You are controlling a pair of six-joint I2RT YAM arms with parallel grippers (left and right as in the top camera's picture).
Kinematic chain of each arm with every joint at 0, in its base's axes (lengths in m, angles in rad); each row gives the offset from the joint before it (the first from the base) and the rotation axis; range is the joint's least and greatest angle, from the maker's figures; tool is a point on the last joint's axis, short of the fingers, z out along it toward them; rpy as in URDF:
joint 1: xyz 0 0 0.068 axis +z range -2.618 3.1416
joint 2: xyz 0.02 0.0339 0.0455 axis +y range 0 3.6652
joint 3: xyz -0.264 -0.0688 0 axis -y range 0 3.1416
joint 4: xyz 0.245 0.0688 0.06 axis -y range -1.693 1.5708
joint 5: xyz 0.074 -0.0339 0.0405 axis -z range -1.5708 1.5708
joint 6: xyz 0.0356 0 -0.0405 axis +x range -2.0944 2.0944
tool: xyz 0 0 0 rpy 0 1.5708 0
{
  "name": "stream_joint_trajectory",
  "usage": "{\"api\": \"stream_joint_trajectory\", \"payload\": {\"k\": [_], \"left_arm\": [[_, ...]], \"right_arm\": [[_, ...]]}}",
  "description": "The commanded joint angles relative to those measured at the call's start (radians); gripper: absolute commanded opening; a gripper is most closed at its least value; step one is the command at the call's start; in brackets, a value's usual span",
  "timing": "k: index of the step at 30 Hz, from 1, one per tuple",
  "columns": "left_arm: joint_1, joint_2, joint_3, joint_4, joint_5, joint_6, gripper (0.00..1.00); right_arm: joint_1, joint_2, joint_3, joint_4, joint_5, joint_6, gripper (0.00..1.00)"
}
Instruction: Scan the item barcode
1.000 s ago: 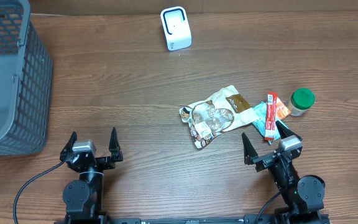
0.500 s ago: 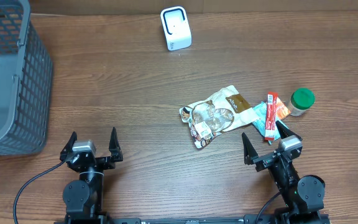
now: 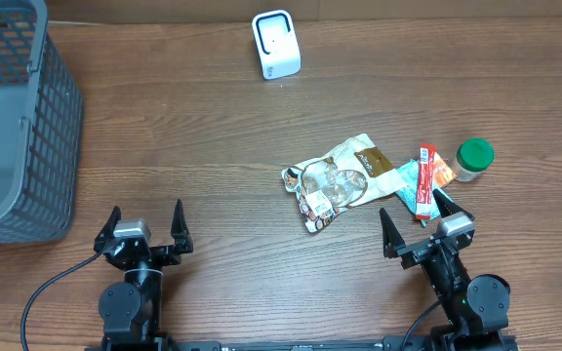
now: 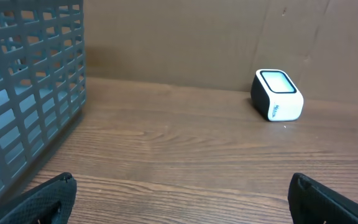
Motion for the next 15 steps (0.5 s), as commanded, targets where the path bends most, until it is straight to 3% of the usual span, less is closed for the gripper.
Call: {"api": "stream_joint_trajectory", "payload": {"k": [1, 15], "left_arm": [[0.001, -0.011, -0.004, 0.004, -0.013, 0.019, 1.0], [0.001, -0.011, -0.004, 0.004, -0.013, 0.019, 1.0]], "right_arm": [[-0.005, -0.009, -0.011, 0.004, -0.002, 0.003, 1.0], [-0.005, -0.009, -0.011, 0.004, -0.002, 0.003, 1.0]]}}
